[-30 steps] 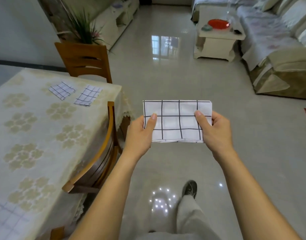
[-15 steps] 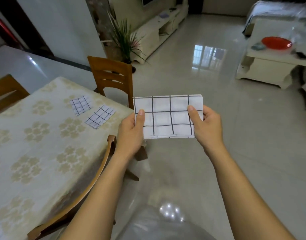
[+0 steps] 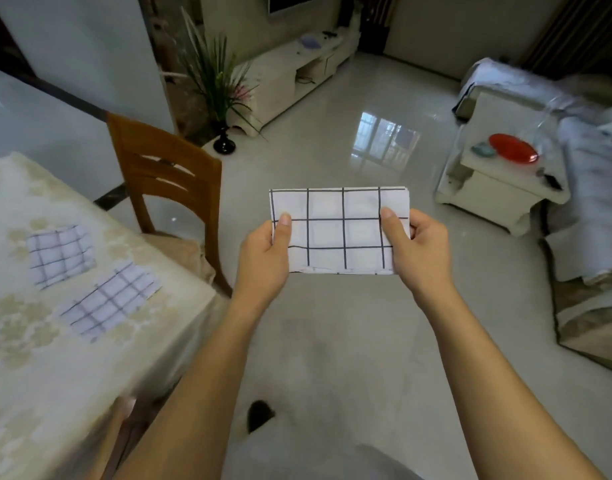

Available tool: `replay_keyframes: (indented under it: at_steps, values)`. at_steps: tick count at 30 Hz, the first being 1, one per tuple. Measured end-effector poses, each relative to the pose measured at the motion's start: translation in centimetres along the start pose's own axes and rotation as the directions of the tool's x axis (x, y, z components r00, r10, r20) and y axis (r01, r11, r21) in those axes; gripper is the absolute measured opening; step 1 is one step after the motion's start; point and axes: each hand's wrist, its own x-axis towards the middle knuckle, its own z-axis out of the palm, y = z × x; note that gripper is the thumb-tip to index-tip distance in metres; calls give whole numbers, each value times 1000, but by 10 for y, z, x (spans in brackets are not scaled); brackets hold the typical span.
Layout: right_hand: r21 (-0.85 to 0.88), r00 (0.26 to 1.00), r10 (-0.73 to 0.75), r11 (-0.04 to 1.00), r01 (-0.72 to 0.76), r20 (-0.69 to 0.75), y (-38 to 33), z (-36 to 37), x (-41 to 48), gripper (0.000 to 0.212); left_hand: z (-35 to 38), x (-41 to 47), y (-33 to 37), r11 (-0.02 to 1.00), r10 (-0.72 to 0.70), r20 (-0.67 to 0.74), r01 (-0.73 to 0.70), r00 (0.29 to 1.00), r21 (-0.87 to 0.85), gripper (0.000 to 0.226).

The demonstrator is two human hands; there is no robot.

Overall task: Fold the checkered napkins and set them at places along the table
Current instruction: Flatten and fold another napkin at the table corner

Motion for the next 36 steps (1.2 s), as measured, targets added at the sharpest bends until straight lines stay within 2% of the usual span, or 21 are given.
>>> replay_keyframes:
  at_steps: [3,7,9,12,14,17,19,23,28,36]
  values:
    - [36,999,-2,999,4,-54,-6,14,62,26,10,64,8,1000,13,39,-12,999,-10,51]
    - [111,996,47,993,-38,-77,6,46,116,29,9,124,9,1000,-2,57,3,998,-10,36]
    - [187,995,86,979,-77,-40,16,61,141,31,7,148,9,1000,-2,60,1,998,22,33]
    - [223,994,102,969,-109,42,24,85,189,47,6,191,1,998,13,-6,-13,1000,55,42]
    - [211,991,98,970,-116,95,26,102,227,41,7,224,-5,996,9,-63,-3,998,85,45]
    - [156,981,64,983,-92,181,33,131,282,28,10,275,-11,992,21,-121,-6,992,123,47]
    - [146,977,20,988,-52,212,42,152,319,31,13,308,-17,988,37,-166,-11,985,152,48]
    - [121,948,-56,992,19,313,35,186,403,35,21,370,-20,985,40,-246,3,968,171,65]
    - [117,892,-201,979,167,404,11,222,495,39,25,440,-3,993,37,-380,11,924,121,50]
    - [177,800,-262,964,197,539,8,332,575,17,-9,531,-36,998,-8,-524,36,852,44,46]
